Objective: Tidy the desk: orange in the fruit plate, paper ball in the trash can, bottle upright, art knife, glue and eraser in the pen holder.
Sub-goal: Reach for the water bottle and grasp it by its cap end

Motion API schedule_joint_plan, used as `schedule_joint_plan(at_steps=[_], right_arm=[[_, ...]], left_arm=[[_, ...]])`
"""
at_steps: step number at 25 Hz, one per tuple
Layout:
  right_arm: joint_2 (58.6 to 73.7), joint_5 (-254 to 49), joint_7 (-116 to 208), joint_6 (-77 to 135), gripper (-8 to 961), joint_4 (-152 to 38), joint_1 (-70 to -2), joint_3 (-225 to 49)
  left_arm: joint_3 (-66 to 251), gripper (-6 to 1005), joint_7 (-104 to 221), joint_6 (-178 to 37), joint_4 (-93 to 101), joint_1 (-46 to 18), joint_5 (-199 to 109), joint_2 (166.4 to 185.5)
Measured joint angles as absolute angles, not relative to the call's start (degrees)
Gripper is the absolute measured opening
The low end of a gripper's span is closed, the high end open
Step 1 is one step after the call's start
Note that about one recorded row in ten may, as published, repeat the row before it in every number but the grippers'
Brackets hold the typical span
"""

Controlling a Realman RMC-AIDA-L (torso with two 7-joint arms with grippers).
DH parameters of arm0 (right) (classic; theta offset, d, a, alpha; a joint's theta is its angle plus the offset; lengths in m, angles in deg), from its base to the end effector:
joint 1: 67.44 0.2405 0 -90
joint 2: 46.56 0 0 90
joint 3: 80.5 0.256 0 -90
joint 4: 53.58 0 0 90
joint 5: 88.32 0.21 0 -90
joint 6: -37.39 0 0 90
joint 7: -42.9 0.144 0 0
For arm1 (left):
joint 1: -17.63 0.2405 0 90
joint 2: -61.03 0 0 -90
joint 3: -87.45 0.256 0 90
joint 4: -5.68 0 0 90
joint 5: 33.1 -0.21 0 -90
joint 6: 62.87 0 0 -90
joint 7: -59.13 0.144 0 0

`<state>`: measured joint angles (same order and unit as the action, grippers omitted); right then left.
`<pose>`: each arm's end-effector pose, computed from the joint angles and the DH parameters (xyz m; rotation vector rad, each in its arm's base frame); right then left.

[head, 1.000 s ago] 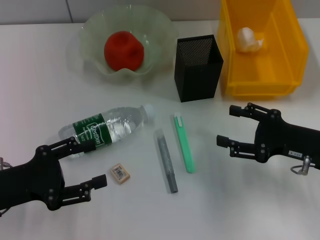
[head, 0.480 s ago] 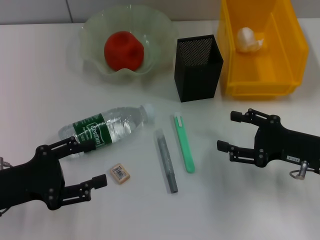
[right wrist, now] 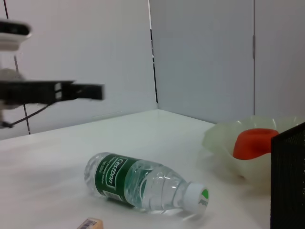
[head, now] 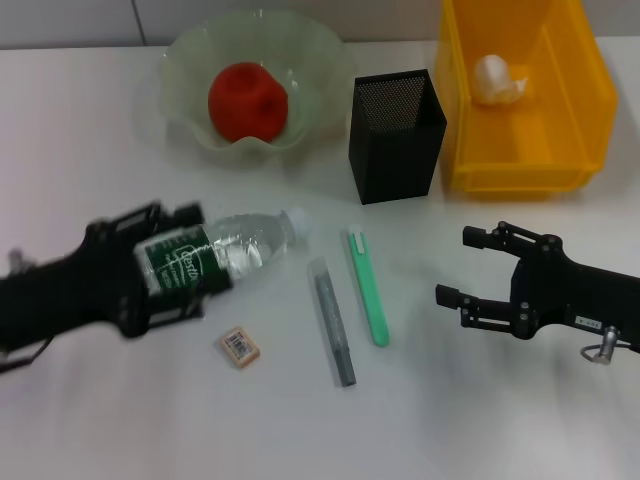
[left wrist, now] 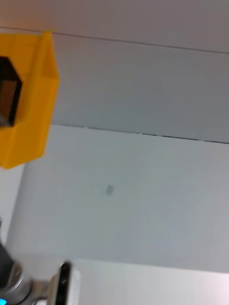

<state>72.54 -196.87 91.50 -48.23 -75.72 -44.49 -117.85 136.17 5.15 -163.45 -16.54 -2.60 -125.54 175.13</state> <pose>0.3103 0.2759 -0.0356 -2.5956 0.4006 0.7291 -0.2933 0.2587 0.0071 -2.6033 -0.3719 -1.0730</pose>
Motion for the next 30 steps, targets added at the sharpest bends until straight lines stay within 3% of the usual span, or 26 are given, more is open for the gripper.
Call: schedule_joint_plan(at_steps=[2,4,10,30], right_arm=[[72.54,-196.87,91.50,-48.39,835,-75.72,-44.55,-117.80],[72.53,-196.87,91.50,-48.46,835,-75.73,-44.57,-117.77],[72.59,-196.80,91.49,-48.78,834,-75.73,-44.59,-117.84],[72.57,-196.74,91.50,-48.84,834,-75.73,-44.25,-117.40]], left_arm=[[136.17,669,5.15,-163.45,-16.54,-2.60,-125.54,175.13],[135.32,669,2.70,-159.54,-16.49,-7.64,-125.54,176.74],[135.36,666,1.60,-151.33,-16.00,-13.47,-125.74,179.23],[137.83,659,-3.44,-139.36,-14.54,-18.85,-126.34,179.38]])
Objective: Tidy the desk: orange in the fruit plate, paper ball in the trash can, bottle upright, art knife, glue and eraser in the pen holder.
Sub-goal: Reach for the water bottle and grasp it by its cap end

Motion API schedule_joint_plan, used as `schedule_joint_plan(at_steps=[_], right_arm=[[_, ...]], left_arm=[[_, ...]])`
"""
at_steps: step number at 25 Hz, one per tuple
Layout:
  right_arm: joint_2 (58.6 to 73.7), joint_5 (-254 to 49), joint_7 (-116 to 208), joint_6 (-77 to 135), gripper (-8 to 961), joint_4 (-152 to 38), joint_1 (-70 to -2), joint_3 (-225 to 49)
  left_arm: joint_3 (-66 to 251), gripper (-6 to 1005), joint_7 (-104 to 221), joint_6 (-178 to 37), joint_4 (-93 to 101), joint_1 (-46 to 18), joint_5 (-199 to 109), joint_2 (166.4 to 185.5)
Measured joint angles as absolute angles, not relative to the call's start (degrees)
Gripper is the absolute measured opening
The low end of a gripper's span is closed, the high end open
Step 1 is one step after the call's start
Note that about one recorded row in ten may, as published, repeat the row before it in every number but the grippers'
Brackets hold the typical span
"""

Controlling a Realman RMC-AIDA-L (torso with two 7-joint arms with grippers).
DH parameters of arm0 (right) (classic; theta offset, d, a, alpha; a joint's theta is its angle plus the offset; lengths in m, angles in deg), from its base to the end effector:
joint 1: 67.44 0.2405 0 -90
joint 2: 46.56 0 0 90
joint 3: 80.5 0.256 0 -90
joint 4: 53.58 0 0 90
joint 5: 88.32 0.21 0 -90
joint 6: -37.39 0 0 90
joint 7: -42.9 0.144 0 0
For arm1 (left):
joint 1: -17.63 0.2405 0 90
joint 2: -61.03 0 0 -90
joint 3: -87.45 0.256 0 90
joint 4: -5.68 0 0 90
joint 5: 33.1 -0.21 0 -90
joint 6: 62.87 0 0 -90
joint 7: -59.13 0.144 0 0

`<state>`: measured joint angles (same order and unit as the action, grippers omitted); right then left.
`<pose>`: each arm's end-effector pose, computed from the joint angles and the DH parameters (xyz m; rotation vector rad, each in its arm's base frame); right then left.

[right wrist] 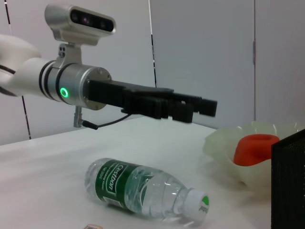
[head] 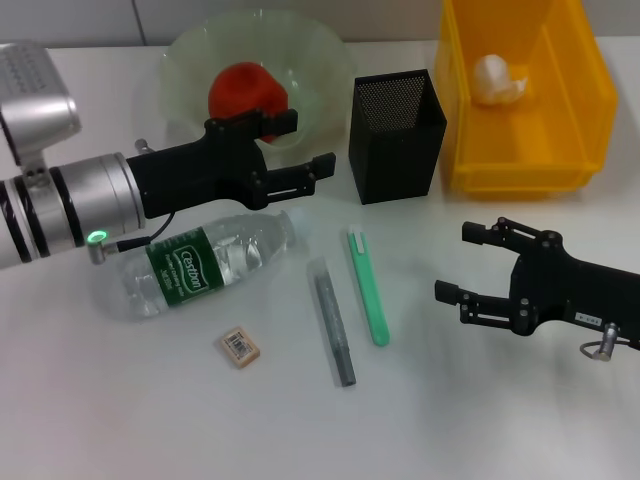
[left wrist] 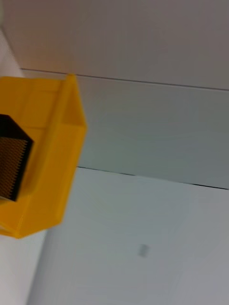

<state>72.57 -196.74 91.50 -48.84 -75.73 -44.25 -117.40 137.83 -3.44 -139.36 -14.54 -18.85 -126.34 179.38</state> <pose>0.3079 0.2771 -0.0345 -2.5911 0.3938 0.7471 -0.2343 0.3577 -0.0426 -2.6022 -0.4787 -0.8470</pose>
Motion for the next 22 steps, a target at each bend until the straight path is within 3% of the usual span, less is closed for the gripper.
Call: schedule_joint_plan(at_steps=[16,22], right_arm=[[72.53,-196.44,91.95,-48.83,834,-75.99,-44.31,-117.36],[72.54,-196.41,91.98,-48.82,835,-75.86,-44.50,-117.32]], left_arm=[[147.02,653,-33.64,-135.30,-34.77,-21.96,-150.56,179.40],[149.86,650,-44.25,-136.41,-35.25,-28.36,-161.36,179.55]])
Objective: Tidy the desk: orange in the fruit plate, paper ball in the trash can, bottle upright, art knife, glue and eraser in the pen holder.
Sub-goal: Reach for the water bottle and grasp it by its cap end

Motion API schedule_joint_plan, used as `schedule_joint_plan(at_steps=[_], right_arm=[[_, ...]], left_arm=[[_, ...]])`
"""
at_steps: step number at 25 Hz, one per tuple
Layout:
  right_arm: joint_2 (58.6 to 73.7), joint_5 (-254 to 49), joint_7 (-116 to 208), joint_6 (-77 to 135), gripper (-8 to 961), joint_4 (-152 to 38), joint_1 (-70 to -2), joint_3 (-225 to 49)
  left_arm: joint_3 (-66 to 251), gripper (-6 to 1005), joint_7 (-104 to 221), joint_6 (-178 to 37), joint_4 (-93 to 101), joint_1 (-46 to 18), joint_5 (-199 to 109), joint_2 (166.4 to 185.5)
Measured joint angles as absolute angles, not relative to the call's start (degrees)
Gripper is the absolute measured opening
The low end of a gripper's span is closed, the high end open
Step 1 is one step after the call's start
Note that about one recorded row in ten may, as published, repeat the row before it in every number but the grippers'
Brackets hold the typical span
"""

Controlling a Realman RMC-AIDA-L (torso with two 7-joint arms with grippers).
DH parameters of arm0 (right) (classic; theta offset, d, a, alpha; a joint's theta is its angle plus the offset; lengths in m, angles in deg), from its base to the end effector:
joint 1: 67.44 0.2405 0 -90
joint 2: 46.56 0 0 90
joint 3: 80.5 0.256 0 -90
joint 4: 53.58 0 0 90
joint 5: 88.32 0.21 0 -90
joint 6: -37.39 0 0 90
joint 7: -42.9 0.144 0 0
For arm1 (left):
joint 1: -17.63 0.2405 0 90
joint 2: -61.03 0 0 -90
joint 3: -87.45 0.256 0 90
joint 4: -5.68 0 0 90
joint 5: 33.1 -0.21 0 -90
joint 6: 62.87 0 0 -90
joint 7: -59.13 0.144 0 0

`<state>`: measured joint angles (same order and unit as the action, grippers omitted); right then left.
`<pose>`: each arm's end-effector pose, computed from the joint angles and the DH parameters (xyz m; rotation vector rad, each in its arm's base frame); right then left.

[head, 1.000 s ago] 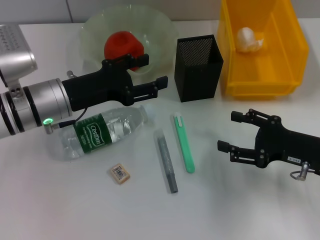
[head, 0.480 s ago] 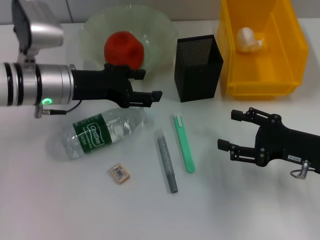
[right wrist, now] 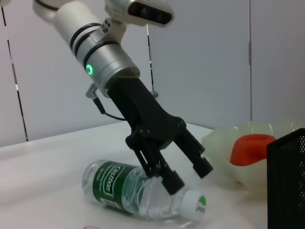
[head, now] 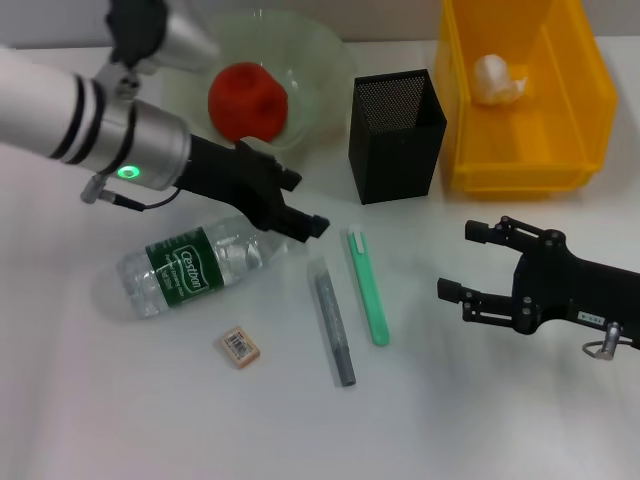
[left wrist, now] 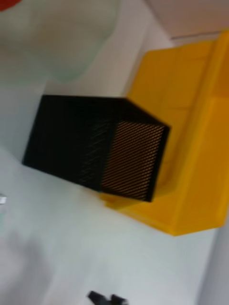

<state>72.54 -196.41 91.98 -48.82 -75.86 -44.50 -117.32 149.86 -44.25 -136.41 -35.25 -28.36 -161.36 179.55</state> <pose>0.3090 0.2768 -0.0332 -2.5817 0.4084 0.7505 -0.1899 0.3961 -0.0428 -2.8959 -0.5567 -0.0196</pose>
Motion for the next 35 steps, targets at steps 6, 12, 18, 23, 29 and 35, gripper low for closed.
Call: schedule_joint_plan(at_steps=[6,12,18,23,29,35], right_arm=[[72.54,-196.41,92.00,-48.83,835,-75.83,-44.50,-117.32],[72.59,-196.40,92.08,-48.83,835,-75.81,-44.48,-117.32],[72.62,-196.33,92.12,-48.86,835,-75.73,-44.41,-117.32],[72.62,-196.33,92.12,-48.93,835,-75.72,-44.46,-117.32],[72.63,-196.33,92.12,-48.93,835,-75.72,-44.50,-117.36],[72.65,-196.33,92.12,-48.93,834,-75.73,-44.48,-117.40]], left_arm=[[152.64,648,-47.95,-136.38,-35.80,-30.31,-165.00,179.60],[159.39,646,-55.80,-134.07,-36.32,-34.34,-171.46,179.93],[164.38,644,-60.07,-133.07,-36.48,-35.96,-176.08,180.07],[165.73,642,-61.45,-133.42,-36.51,-36.99,-177.47,180.15],[167.75,639,-62.13,-133.30,-36.36,-37.43,-177.49,180.22],[167.80,637,-62.13,-133.05,-36.26,-37.37,-177.32,180.23]])
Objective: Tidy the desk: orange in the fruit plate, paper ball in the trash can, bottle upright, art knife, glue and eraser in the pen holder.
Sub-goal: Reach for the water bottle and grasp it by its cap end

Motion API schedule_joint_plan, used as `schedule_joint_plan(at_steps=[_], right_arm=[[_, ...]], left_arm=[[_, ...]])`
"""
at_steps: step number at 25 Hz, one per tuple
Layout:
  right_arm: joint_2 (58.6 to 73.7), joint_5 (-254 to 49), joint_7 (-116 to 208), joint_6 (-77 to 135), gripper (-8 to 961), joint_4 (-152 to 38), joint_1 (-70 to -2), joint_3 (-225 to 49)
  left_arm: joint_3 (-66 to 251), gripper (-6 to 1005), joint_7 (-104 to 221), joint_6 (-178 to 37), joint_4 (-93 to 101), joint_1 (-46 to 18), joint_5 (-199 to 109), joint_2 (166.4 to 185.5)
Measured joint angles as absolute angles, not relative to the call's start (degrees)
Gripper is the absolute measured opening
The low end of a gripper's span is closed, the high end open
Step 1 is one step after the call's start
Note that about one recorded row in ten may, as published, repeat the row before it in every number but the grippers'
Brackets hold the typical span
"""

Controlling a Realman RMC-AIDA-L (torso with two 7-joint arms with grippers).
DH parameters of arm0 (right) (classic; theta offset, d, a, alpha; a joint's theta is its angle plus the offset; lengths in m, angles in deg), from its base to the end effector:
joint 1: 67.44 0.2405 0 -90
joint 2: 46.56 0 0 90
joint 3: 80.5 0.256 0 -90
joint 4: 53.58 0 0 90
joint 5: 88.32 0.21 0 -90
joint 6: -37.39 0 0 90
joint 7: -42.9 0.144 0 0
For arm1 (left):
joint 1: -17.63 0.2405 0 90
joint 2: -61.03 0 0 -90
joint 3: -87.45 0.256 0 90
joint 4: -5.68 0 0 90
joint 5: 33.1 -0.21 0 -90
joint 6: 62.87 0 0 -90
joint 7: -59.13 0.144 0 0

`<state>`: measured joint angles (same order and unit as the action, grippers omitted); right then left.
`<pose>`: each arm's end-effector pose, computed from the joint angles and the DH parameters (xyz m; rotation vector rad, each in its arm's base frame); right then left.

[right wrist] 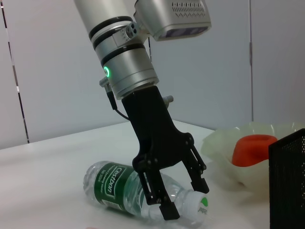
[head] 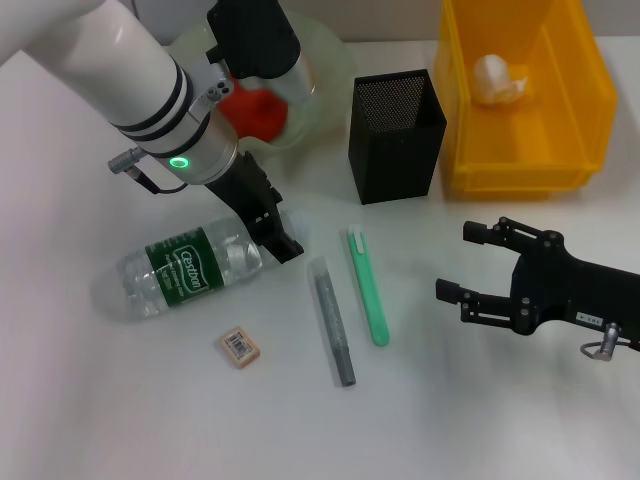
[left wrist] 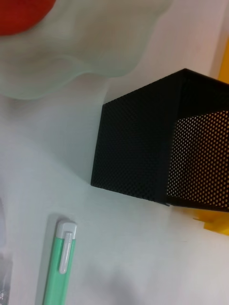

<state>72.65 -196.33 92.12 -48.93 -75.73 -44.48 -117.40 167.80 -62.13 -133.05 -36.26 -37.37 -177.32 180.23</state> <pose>0.3081 0.2763 -0.0343 -2.5832 0.4135 0.7580 -0.1592 0.4074 -0.0690 -2.8348 -0.3661 0.5871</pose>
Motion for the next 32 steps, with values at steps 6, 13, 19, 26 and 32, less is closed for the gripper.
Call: schedule_joint_plan(at_steps=[6,13,19,26,32], right_arm=[[72.71,-196.33,92.11,-48.92,834,-75.73,-44.28,-117.42],[72.71,-196.33,92.11,-48.92,834,-75.73,-44.15,-117.41],[72.71,-196.33,92.13,-48.91,834,-75.73,-44.06,-117.33],[72.72,-196.33,92.24,-48.92,834,-75.73,-44.06,-117.32],[72.71,-196.31,92.33,-48.92,834,-75.73,-43.93,-117.25]], left_arm=[[167.79,635,-62.00,-133.02,-36.18,-37.34,-177.48,180.21],[168.43,632,-61.59,-132.97,-36.07,-37.18,-177.57,180.20],[169.50,630,-61.45,-131.91,-36.07,-37.00,-177.59,180.20],[170.90,627,-61.36,-130.99,-35.97,-36.64,-177.57,180.20],[170.98,527,-61.24,-130.98,-36.15,-36.59,-177.49,180.20]])
